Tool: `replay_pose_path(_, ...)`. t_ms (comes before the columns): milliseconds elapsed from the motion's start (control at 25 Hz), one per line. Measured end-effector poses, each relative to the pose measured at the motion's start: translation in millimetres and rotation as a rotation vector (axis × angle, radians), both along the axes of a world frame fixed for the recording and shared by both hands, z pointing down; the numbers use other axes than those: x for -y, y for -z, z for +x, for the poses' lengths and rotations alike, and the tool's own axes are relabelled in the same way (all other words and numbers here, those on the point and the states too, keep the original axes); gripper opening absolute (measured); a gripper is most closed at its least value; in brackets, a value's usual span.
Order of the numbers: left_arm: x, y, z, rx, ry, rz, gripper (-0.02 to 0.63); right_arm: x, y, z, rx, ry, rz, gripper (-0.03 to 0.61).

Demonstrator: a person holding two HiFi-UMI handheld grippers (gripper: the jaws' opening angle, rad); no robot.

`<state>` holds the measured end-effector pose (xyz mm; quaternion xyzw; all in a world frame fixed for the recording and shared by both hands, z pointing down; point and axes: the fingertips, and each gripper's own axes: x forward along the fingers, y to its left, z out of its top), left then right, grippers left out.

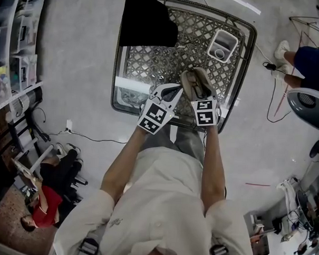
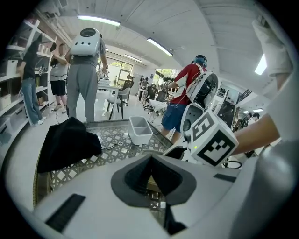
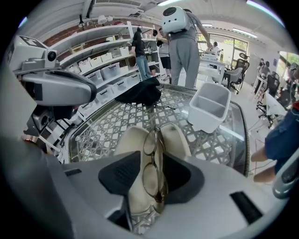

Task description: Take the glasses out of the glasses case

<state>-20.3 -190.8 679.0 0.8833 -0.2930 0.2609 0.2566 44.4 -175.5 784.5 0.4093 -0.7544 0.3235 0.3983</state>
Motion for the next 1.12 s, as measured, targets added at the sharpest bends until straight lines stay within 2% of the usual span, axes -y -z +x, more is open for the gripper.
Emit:
replay_pose_path(240,-1.2,-3.1,-4.5,-0.001,0.006,-0.013,0.012,1.0,-9.6,-5.4,-0.026,0.001,-0.016,0.18)
replay_pose_path(560,-2.8,-4.0,-10.9,-0.003,0.007,-0.023,0.012,3.8,-22.9,-1.2,-0.051,-0.029,-0.041,0.183)
replay_pose_path(920,-3.6,-6.3,-9.1,-0.008,-0.009,-0.028,0.012,4.2,-30.7,-6.9,-0.071,0.004,-0.045,0.125)
replay_pose_path(960,-3.7,-5.4,-8.6,-0.009,-0.01,-0.026,0.012,3.3,-31.2,-8.8,-0.063,0.001,-0.053,0.115)
replay_pose_path(1000,-3.9,-4.7,-8.1,-0.01,-0.012,-0.024,0.012,2.3,-31.8,-10.8,-0.052,-0.007,-0.061,0.065)
replay_pose_path(1120,-5.3,-4.1,-7.8,-0.012,-0.015,-0.02,0.012,0.5,-33.3,-12.2,-0.037,-0.038,-0.061,0.051)
